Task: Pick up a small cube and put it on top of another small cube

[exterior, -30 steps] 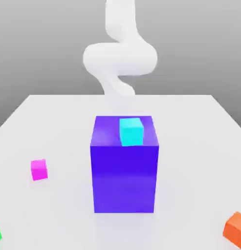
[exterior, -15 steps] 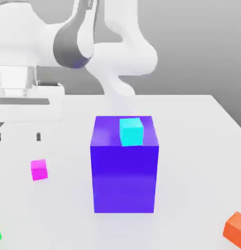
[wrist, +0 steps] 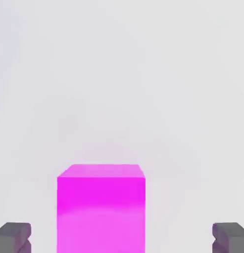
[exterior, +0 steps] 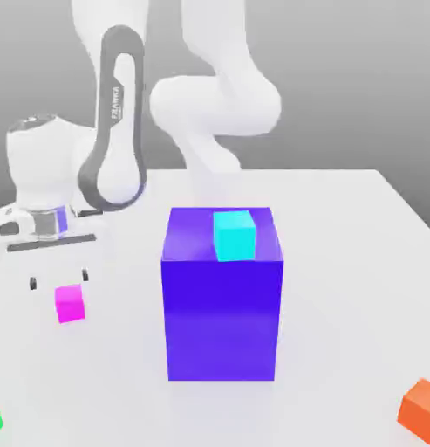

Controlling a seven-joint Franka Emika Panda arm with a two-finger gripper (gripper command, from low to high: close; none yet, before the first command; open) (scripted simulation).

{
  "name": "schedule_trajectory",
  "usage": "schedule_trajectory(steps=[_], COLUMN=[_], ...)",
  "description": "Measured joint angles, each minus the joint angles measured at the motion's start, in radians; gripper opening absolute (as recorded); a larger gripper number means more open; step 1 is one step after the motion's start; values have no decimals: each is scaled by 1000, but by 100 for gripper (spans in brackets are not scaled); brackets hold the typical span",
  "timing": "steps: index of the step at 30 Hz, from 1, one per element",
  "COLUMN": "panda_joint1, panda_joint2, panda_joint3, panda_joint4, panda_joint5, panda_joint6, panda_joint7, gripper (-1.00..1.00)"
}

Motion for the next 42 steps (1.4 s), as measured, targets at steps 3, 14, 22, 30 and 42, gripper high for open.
schedule_trajectory(steps=[3,14,22,30,42], panda_joint1=[-104,-305,-130,0,34], panda_joint2=[54,151,56,-97,-11], panda_joint3=[134,382,159,-74,-34], panda_joint4=[19,48,18,-32,248], panda_joint5=[127,320,119,-284,-339], panda_joint6=[33,100,36,-50,-262], panda_joint7=[-96,-241,-90,209,646], gripper=[0,-100,-100,-100,-100])
